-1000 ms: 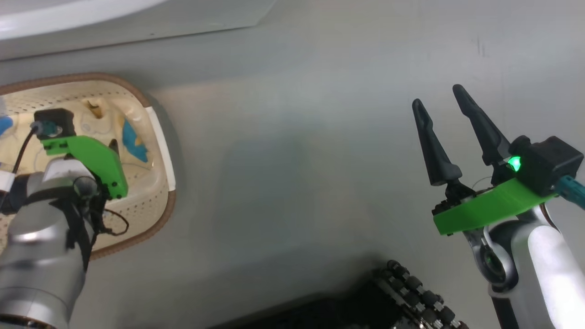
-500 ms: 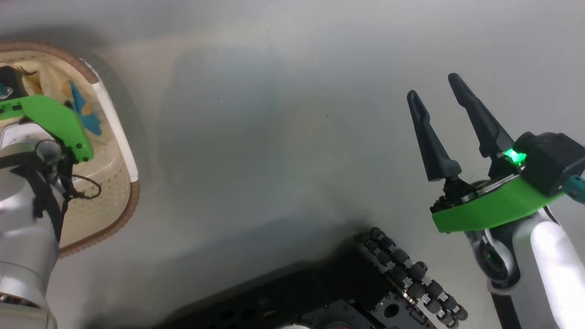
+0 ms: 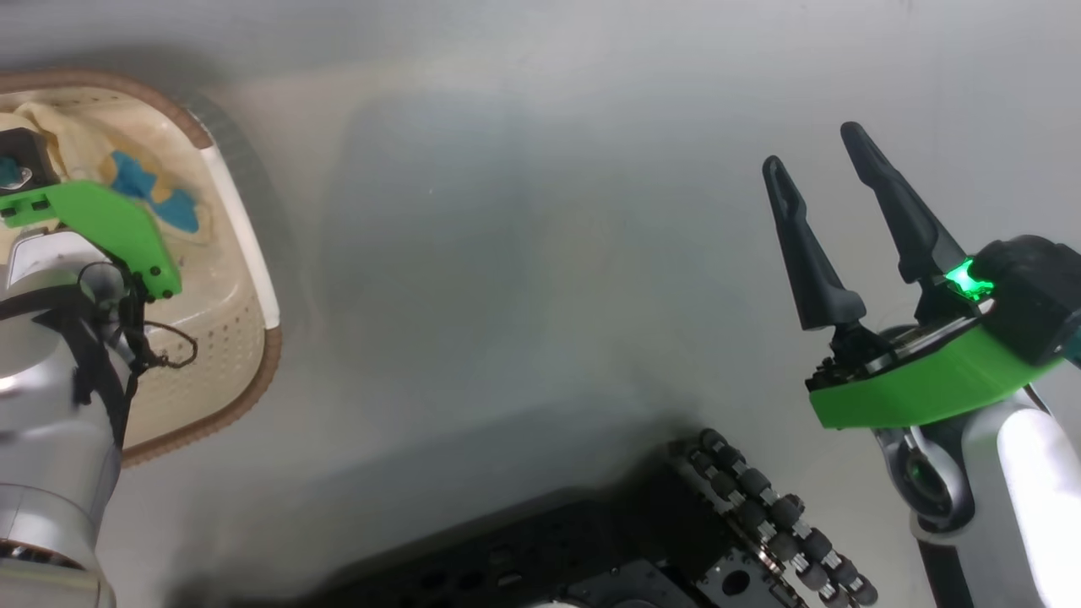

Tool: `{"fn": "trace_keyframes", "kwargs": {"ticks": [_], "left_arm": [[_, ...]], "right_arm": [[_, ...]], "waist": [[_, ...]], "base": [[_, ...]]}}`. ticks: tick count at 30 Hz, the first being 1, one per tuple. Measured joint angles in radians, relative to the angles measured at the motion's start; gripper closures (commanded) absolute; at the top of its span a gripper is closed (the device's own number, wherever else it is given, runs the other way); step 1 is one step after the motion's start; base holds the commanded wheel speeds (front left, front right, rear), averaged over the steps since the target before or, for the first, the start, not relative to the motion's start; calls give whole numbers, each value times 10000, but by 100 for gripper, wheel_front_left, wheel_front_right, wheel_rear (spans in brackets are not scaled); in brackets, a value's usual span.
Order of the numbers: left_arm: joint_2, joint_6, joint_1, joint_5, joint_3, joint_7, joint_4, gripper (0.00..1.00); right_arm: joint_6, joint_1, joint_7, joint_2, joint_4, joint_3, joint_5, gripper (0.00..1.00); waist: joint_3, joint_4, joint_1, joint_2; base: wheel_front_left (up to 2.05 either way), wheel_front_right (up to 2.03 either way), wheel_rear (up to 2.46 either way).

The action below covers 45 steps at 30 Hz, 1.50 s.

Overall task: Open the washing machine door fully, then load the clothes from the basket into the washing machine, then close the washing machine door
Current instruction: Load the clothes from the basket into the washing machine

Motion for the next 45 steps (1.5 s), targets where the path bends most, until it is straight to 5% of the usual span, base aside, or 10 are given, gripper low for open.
{"fn": "trace_keyframes", "kwargs": {"ticks": [12,19,32,45], "left_arm": [[-293,-232,595,-117,4,-2399,-17,100],[-623,-232,1175,-130,82,-2798,-627,100],[-506,387,4897,732,1110,-2817,-5106,100],[-339,662,8079,1214,1051,-2786,-7798,100]], "right_arm": [[0,24,134,-50,171,-439,-4,0],[0,408,240,-121,245,-692,-23,0],[0,1451,667,-330,502,-940,-123,0],[0,2381,1034,-502,842,-905,-125,0]], "waist": [[-1429,710,-1,1],[-2400,1037,-1,1],[-4979,1595,-1,1],[-7628,1801,-2,1]], "base": [[0,0,0],[0,0,0],[0,0,0],[0,0,0]]}}
